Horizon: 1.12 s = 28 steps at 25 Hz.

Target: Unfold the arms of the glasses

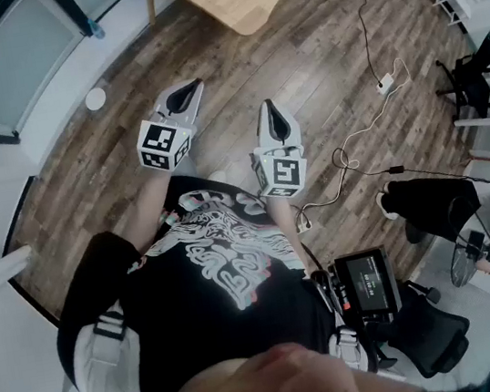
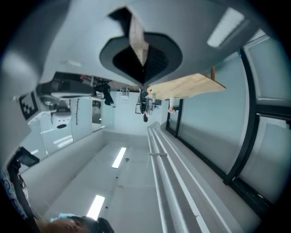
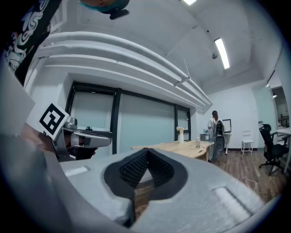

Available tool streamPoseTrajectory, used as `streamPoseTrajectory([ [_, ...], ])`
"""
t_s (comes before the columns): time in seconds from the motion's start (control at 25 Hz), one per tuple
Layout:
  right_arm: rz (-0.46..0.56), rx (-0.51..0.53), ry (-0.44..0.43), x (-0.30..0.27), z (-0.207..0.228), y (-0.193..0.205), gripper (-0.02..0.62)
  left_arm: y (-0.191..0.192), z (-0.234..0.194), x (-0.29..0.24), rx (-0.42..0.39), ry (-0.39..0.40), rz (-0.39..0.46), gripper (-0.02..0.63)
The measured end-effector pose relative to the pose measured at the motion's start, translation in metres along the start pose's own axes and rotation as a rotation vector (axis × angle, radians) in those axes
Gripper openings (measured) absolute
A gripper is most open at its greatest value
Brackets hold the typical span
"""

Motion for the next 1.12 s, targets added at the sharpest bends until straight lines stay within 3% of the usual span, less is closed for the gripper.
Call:
streamPoseTrajectory([
  [0.52,0.004,0.002,-0.019,0.007,0.016,0.006,0.0,-0.004,0.013,-0.008,-0.007,-0.004,-0.002,-0.011],
  [0.8,0.057,-0.054,-0.029,0.012,0.022,0.009,0.0,-0.004,0.014,-0.008,-0.007,-0.012,0.003,-0.011],
  [1.12,0.028,-0.049,-0.024,-0.003,0.028,0.013,0.0,-0.004,0.005,-0.022,0.001,-0.016,-0.003,-0.011],
])
Point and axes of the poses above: the fingertips, and each gripper's own axes: x backward along the fingers, z to its right, y out of its underside, the point moved 10 cm from there along x, backward along the fingers
